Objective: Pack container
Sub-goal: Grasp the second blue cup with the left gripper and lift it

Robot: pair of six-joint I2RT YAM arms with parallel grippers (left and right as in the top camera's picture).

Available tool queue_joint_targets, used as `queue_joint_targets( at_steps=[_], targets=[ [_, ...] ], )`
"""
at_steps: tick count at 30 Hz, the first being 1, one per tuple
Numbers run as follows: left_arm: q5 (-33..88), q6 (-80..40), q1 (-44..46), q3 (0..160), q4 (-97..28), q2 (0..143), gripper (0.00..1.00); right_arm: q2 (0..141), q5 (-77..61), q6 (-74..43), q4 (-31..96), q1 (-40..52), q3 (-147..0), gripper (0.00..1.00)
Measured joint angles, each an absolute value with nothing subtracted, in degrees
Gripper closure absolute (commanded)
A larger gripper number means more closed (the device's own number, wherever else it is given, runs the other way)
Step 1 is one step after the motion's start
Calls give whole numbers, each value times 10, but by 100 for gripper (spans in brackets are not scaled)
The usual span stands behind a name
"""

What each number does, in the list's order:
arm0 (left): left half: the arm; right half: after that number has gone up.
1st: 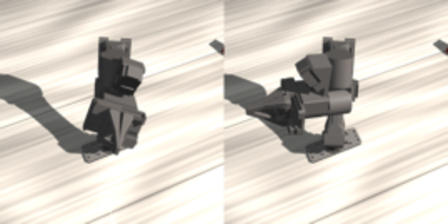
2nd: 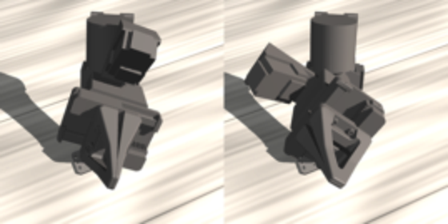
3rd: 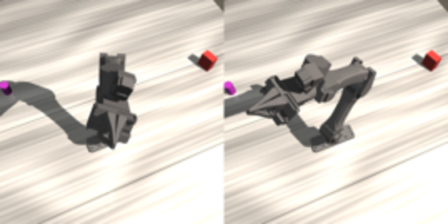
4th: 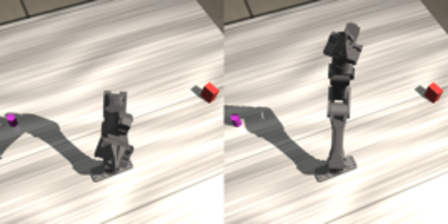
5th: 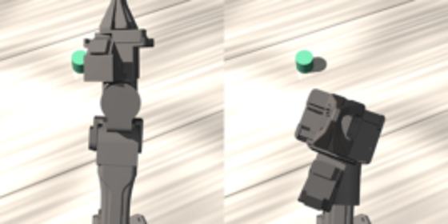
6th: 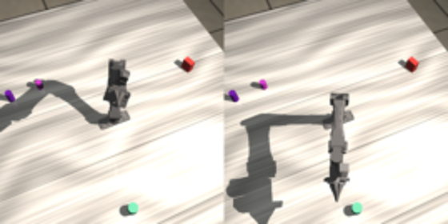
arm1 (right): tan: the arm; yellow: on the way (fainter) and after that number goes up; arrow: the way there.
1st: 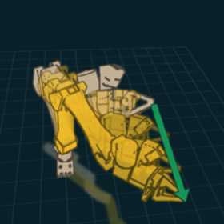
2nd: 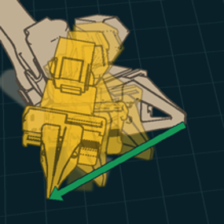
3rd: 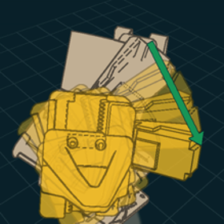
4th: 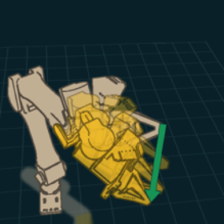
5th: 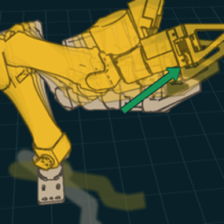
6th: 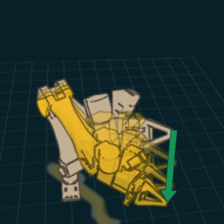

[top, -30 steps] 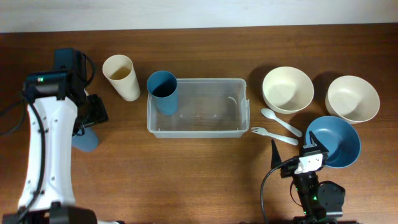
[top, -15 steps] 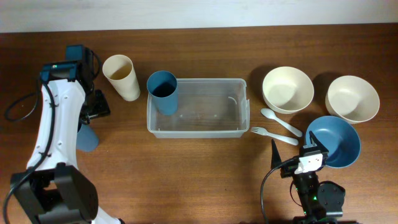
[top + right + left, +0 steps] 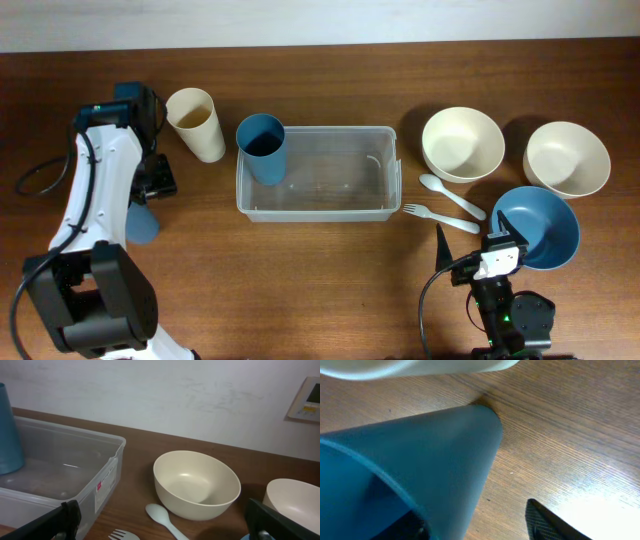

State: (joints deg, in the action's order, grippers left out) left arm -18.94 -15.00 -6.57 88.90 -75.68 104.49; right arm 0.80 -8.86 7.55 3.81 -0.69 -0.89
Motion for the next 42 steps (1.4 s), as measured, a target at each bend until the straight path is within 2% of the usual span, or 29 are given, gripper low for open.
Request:
queue_joint_targets(
  at_steps=[1, 3, 6, 9, 26, 33, 42],
  targets=[
    [-189, -150, -66, 882, -752, 1045, 45, 8, -89, 75, 38, -7, -9, 1],
    [-190, -150, -66, 867, -744, 1045, 60, 8, -89, 76, 38, -7, -9, 1],
    [-189, -152, -66, 856, -739, 1045, 76, 8, -89, 75, 38, -7, -9, 1],
    [-188, -157, -66, 855, -738, 1045, 98, 8, -89, 75, 38, -7, -9, 1],
    [-133, -157, -67, 854, -745, 1045, 98, 8, -89, 75, 38, -7, -9, 1],
    [-46, -152, -68, 877, -785, 1040, 98, 8, -89, 75, 38, -7, -9, 1],
    [10, -128, -27, 968, -832, 911, 98, 8, -89, 75, 38, -7, -9, 1]
  ],
)
